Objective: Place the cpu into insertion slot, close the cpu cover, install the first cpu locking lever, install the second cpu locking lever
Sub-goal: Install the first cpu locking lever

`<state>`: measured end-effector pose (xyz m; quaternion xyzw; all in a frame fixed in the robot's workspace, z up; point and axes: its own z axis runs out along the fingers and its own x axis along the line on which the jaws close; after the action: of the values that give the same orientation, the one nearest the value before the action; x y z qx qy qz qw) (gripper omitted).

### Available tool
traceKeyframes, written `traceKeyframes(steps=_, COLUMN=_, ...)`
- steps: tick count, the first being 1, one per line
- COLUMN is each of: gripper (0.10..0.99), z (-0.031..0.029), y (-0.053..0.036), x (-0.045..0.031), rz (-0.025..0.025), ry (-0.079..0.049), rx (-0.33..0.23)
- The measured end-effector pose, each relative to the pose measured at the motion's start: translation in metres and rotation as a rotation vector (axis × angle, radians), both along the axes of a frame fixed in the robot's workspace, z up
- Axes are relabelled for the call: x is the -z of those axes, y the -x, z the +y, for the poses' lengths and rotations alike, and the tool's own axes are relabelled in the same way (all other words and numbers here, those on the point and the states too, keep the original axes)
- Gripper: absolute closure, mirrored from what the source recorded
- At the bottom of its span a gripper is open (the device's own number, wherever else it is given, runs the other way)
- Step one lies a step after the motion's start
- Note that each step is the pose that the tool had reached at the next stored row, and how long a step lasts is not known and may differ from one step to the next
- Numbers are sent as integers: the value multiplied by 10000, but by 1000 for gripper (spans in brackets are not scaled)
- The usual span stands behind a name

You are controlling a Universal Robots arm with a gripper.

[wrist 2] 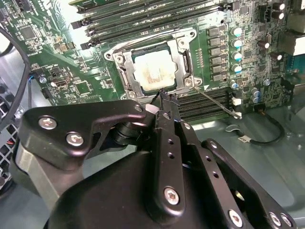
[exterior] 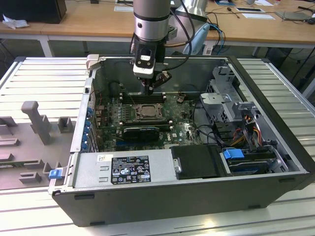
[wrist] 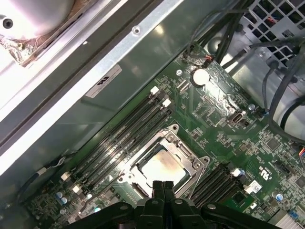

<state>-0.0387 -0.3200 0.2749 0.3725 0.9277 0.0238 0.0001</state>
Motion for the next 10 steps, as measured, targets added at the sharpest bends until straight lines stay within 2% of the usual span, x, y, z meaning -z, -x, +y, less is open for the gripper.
traceKeyframes(steps=10, gripper=980, z=0, y=0, x=0, rz=-1, ry=1, rx=-739)
